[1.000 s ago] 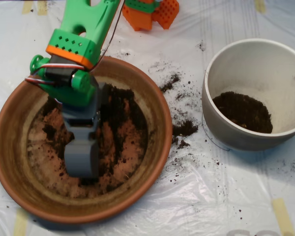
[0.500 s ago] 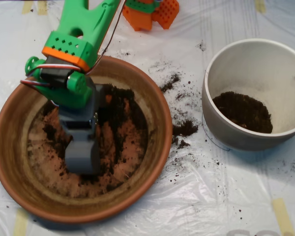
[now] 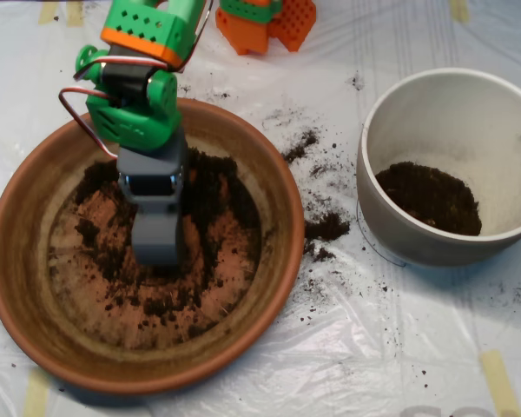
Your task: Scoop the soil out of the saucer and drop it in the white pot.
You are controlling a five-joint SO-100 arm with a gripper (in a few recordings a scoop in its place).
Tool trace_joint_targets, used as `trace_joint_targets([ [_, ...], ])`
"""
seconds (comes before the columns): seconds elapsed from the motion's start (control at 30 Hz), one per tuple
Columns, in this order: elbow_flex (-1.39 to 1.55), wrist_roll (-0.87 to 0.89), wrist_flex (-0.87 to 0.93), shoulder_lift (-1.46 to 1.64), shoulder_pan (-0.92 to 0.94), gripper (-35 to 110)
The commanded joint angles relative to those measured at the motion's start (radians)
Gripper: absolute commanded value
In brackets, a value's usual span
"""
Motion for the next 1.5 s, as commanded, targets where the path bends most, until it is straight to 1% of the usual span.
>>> trace_joint_targets([
  [0.0,0.087,-0.014,-0.011,0.071,0.005,22],
  [0.23,0.221,-0.040,-0.115,0.186,0.000,9],
  [0.43,0.241,-0.048,-0.126,0.210,0.011,1],
  [0.5,0.241,-0.058,-0.110,0.216,0.009,0],
  [0.67,0.227,-0.066,-0.028,0.282,-0.028,0],
  [0.93,0.095,0.043,0.118,0.445,-0.118,-1],
  [1.23,-0.195,0.144,0.319,0.557,-0.278,0],
  [1.47,-0.462,0.221,0.497,0.511,-0.472,0],
])
